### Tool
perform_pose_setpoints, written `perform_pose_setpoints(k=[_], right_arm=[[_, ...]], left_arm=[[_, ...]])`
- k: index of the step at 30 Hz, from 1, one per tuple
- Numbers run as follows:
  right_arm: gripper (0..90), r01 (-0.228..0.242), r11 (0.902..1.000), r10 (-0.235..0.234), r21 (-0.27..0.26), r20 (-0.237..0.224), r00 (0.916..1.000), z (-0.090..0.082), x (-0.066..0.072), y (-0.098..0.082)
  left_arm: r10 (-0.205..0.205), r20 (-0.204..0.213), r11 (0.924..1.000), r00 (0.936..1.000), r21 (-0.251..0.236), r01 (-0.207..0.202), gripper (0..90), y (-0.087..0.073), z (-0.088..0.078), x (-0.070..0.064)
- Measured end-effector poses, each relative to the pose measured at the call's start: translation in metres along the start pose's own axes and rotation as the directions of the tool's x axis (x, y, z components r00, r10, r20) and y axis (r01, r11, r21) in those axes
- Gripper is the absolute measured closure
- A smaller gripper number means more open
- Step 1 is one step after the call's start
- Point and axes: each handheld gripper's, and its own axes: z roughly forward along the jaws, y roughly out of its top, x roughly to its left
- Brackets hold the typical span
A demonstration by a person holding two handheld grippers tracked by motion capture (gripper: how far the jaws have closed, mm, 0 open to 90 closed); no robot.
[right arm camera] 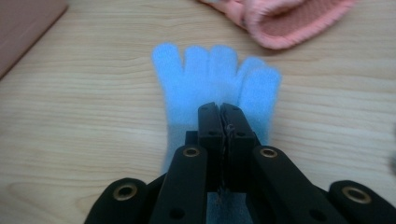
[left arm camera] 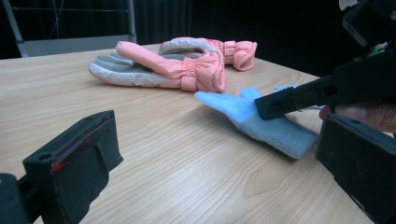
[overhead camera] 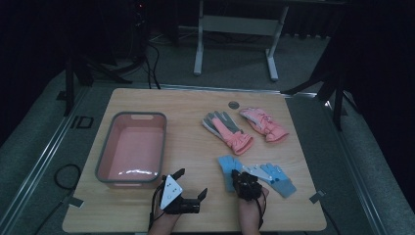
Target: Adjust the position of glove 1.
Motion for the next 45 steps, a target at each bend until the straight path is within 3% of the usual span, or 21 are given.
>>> perform_pose_setpoints(k=[6, 12, 14, 16, 17, 19, 20, 22, 23, 24, 27, 28, 29, 30, 31, 32, 40, 41, 42, 43, 45], right_arm=[[85.3, -0.025, 0.9994, 0.024, 0.024, 0.022, 0.9995, 0.010, -0.005, -0.007], [71.8, -0.022, 0.9997, 0.022, 0.007, -0.015, 0.9997, 0.006, -0.005, -0.006], [64.6, 0.013, 0.9999, -0.014, -0.009, -0.056, 0.9983, -0.002, -0.006, 0.000], [64.0, 0.063, 0.9979, -0.064, -0.017, -0.090, 0.9939, -0.005, -0.008, 0.007], [64.0, 0.063, 0.9979, -0.064, -0.017, -0.090, 0.9939, -0.005, -0.008, 0.007], [60.6, 0.152, 0.9874, -0.155, -0.046, -0.079, 0.9847, -0.009, -0.010, 0.013], [59.6, 0.196, 0.9781, -0.202, -0.069, -0.091, 0.9752, -0.010, -0.014, 0.017], [59.4, 0.201, 0.9778, -0.206, -0.061, -0.100, 0.9734, -0.010, -0.017, 0.021], [58.7, 0.212, 0.9746, -0.220, -0.074, -0.133, 0.9664, -0.010, -0.024, 0.029], [58.7, 0.233, 0.9695, -0.241, -0.078, -0.124, 0.9627, -0.011, -0.026, 0.034], [57.1, 0.307, 0.9466, -0.319, -0.098, -0.152, 0.9355, -0.012, -0.035, 0.049], [56.7, 0.330, 0.9389, -0.343, -0.098, -0.179, 0.9221, -0.013, -0.039, 0.053], [56.7, 0.330, 0.9389, -0.343, -0.098, -0.179, 0.9221, -0.013, -0.039, 0.053], [56.3, 0.349, 0.9322, -0.362, -0.097, -0.217, 0.9067, -0.013, -0.044, 0.057], [58.1, 0.374, 0.9223, -0.386, -0.096, -0.202, 0.9000, -0.015, -0.049, 0.060], [57.9, 0.397, 0.9154, -0.402, -0.067, -0.223, 0.8884, -0.016, -0.063, 0.066], [58.0, 0.446, 0.8952, -0.440, -0.012, -0.187, 0.8783, -0.037, -0.129, 0.072], [58.0, 0.446, 0.8952, -0.440, -0.012, -0.187, 0.8783, -0.037, -0.129, 0.072], [58.7, 0.435, 0.9005, -0.424, -0.002, -0.224, 0.8774, -0.043, -0.144, 0.069], [58.7, 0.435, 0.9005, -0.424, -0.002, -0.224, 0.8774, -0.043, -0.144, 0.069], [58.8, 0.440, 0.8975, -0.418, 0.030, -0.257, 0.8711, -0.047, -0.159, 0.060]], left_arm=[[0.005, 0.002, 1.0000, 1.0000, 0.002, -0.005, 0.0, 0.000, 0.000, -0.001], [0.004, 0.005, 1.0000, 1.0000, 0.000, -0.004, 0.0, 0.000, 0.000, 0.000], [0.003, 0.007, 1.0000, 1.0000, 0.001, -0.003, 0.0, 0.000, 0.000, 0.000], [0.004, 0.008, 1.0000, 1.0000, 0.002, -0.004, 0.0, 0.000, 0.000, 0.000], [0.004, 0.008, 1.0000, 1.0000, 0.002, -0.004, 0.1, 0.000, 0.000, 0.000], [0.004, 0.009, 1.0000, 1.0000, 0.003, -0.004, 0.0, 0.000, 0.001, 0.000], [0.004, 0.009, 1.0000, 1.0000, 0.003, -0.004, 0.0, 0.000, 0.001, 0.000], [0.004, 0.009, 1.0000, 1.0000, 0.004, -0.004, 0.0, 0.000, 0.001, 0.000], [0.004, 0.007, 1.0000, 1.0000, 0.004, -0.004, 0.0, 0.000, 0.001, 0.000], [0.003, 0.009, 1.0000, 1.0000, 0.003, -0.003, 0.0, 0.000, 0.001, 0.000], [0.007, 0.013, 1.0000, 0.9999, 0.005, -0.007, 0.0, 0.000, 0.001, 0.000], [0.008, 0.013, 1.0000, 0.9999, 0.005, -0.008, 0.0, 0.000, 0.001, 0.000], [0.008, 0.013, 1.0000, 0.9999, 0.005, -0.008, 0.0, 0.000, 0.001, 0.000], [0.010, 0.012, 0.9999, 0.9999, 0.003, -0.010, 0.0, 0.000, 0.001, 0.000], [0.008, 0.013, 1.0000, 0.9999, 0.002, -0.008, 0.0, 0.000, 0.001, 0.000], [0.006, 0.012, 1.0000, 0.9999, 0.003, -0.006, 0.0, 0.000, 0.001, 0.000], [0.008, 0.009, 1.0000, 0.9999, -0.004, -0.008, 0.0, 0.000, 0.001, -0.001], [0.008, 0.009, 1.0000, 0.9999, -0.004, -0.008, 0.0, 0.000, 0.001, -0.001], [0.013, 0.010, 0.9999, 0.9999, -0.006, -0.013, 0.0, 0.000, 0.001, -0.001], [0.013, 0.010, 0.9999, 0.9999, -0.006, -0.013, 0.0, 0.000, 0.001, -0.001], [0.020, 0.010, 0.9998, 0.9997, -0.003, -0.020, 0.0, 0.000, 0.001, -0.002]])
